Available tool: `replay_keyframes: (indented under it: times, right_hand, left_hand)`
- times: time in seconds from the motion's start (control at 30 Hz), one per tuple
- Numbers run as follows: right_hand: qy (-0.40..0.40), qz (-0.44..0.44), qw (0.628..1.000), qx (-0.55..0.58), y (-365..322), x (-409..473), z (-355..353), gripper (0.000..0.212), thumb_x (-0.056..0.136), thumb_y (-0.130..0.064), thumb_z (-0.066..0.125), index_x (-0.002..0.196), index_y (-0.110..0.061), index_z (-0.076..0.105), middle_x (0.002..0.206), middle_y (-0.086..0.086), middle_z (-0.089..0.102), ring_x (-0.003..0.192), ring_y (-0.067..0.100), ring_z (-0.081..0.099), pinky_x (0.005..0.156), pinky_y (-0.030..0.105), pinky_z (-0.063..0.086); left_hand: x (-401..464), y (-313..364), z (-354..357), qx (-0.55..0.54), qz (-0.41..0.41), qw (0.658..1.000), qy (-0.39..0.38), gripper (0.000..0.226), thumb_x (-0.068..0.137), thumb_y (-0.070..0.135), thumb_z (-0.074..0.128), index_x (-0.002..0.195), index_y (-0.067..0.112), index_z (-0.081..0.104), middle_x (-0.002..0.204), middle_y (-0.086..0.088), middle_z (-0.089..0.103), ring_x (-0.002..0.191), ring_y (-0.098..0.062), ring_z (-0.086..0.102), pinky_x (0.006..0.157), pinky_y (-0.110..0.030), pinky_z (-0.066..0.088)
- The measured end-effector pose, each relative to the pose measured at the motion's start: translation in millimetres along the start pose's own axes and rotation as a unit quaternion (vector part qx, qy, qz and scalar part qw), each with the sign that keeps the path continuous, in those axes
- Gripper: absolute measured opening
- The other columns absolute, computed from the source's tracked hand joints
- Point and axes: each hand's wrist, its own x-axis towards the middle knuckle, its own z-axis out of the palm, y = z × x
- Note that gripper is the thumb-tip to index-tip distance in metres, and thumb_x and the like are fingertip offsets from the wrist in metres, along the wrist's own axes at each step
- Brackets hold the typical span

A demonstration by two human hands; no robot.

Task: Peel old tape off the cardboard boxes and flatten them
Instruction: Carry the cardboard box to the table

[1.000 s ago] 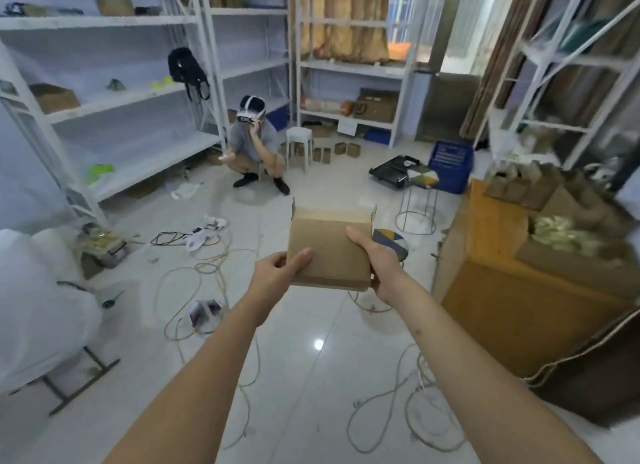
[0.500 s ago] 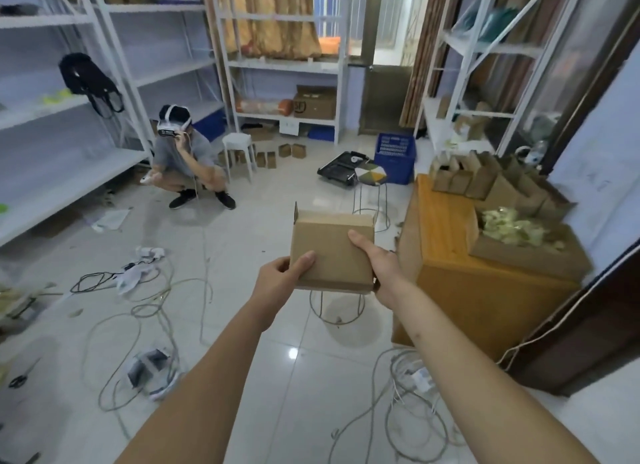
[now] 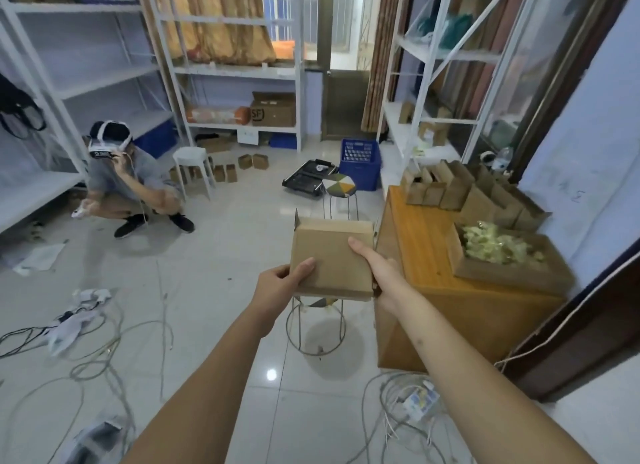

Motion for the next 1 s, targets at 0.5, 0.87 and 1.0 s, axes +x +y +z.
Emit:
replay_keyframes:
  times: [0.5, 0.87, 1.0]
  right_hand:
    - [0.011, -0.009, 1.0, 0.001, -54, 140, 49, 0.078, 0.069, -0.06, 0.088, 0.122, -0.013, 0.055, 0.115, 0.009, 0.071, 0.108, 0.026, 0.069, 0.092, 0.041, 0.059]
    - [0.057, -0.004, 0.998, 0.033, -93, 253, 25, 0.074, 0.07, -0.055, 0.091, 0.119, -0.012, 0.056, 0.117, 0.01, 0.072, 0.109, 0.028, 0.07, 0.098, 0.047, 0.059]
    - [0.073, -0.013, 0.997, 0.03, -115, 293, 21, 0.101, 0.055, -0.064, 0.094, 0.13, -0.01, 0.053, 0.117, 0.009, 0.073, 0.106, 0.027, 0.072, 0.093, 0.045, 0.062]
  left_hand:
    - [162, 30, -25, 0.014, 0.004, 1.0, -0.016, 0.056, 0.087, 0.057, 0.076, 0.122, 0.014, 0.072, 0.116, 0.0, 0.074, 0.114, -0.02, 0.066, 0.107, -0.043, 0.052]
    - [289, 65, 11, 0.021, 0.007, 0.998, -0.059, 0.019, 0.09, 0.045, 0.077, 0.096, 0.028, 0.072, 0.105, 0.005, 0.076, 0.101, -0.012, 0.069, 0.076, -0.02, 0.05]
    - [334, 78, 22, 0.019, 0.002, 0.997, -0.074, 0.016, 0.092, 0.045, 0.077, 0.094, 0.029, 0.073, 0.1, 0.01, 0.076, 0.098, -0.007, 0.07, 0.073, -0.016, 0.049]
